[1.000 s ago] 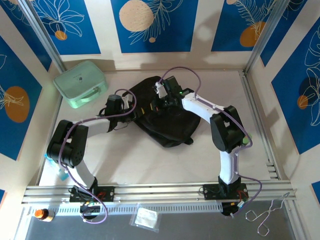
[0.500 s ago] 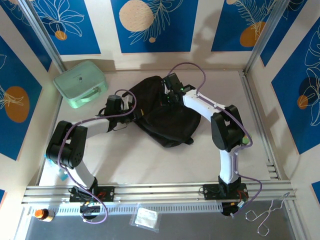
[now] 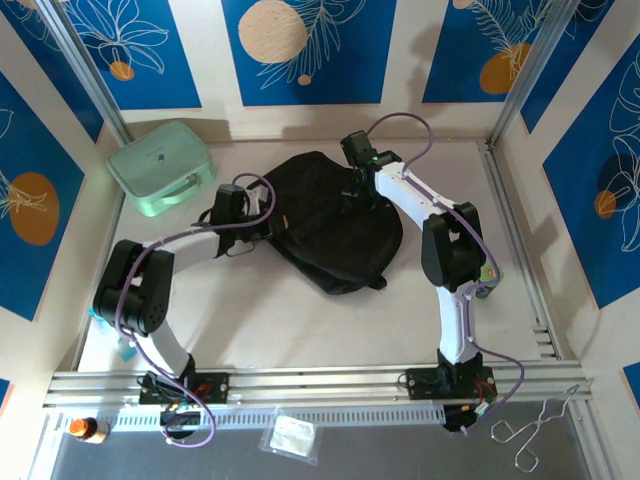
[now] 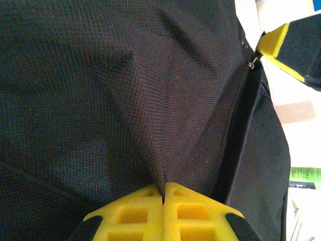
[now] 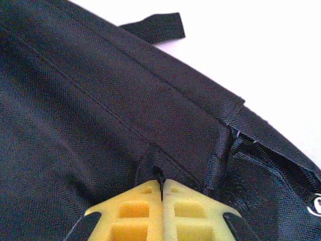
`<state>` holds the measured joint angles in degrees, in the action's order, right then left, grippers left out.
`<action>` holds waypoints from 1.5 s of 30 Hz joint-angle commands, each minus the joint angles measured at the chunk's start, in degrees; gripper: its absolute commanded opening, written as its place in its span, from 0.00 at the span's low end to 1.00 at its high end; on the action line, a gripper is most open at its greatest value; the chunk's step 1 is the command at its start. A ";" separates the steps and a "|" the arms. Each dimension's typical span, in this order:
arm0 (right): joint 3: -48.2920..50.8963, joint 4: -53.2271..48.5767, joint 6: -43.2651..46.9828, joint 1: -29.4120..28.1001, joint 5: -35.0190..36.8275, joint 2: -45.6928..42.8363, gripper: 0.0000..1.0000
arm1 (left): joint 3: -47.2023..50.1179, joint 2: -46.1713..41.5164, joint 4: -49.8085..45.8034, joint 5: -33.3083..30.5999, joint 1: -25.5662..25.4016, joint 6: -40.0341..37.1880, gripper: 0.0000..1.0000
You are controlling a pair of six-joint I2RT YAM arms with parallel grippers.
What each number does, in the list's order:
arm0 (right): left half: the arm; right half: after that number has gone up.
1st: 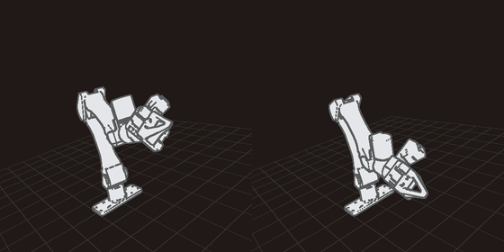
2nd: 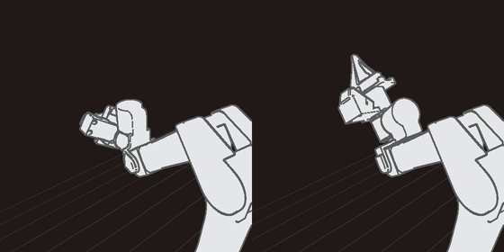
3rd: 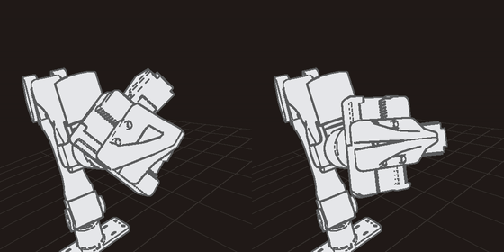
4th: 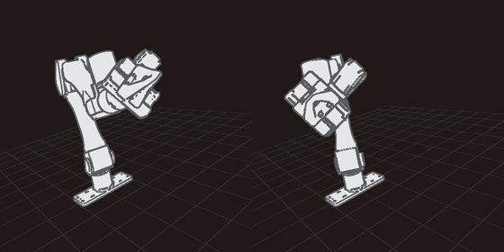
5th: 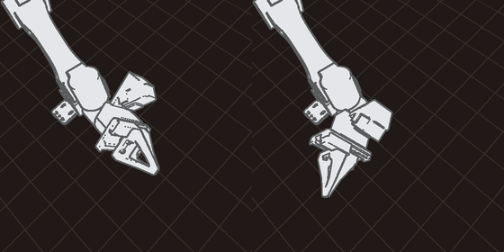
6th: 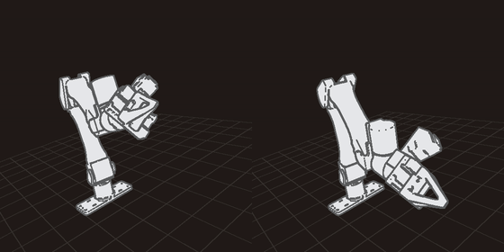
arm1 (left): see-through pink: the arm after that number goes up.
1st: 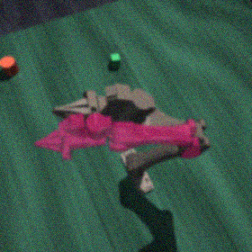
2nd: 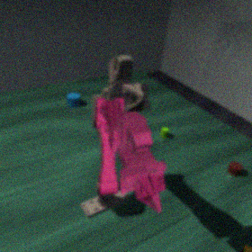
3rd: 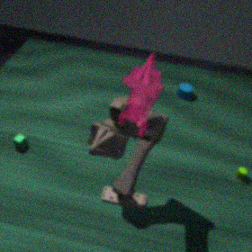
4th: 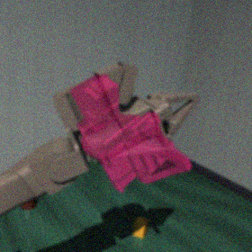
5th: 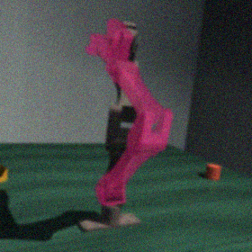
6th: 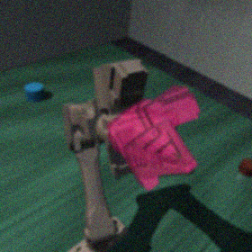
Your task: Pack the student bag
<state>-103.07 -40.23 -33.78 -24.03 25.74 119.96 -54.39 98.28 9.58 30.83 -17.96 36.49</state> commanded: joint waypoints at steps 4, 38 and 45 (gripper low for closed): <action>5.13 -1.01 -1.98 3.11 2.26 -4.28 0.00 | -11.33 7.76 -5.92 -3.44 0.69 -2.77 0.00; 68.64 60.54 19.82 19.53 6.35 -43.49 0.99 | 25.20 -38.33 -2.48 -74.19 7.67 -24.39 0.99; 75.00 75.96 25.58 20.09 -2.45 -36.97 0.99 | 33.81 -34.68 12.97 -61.76 14.02 -28.69 0.99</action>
<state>-30.15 23.59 -12.10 -4.36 28.80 81.97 -22.24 62.19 11.31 -35.83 -5.52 11.40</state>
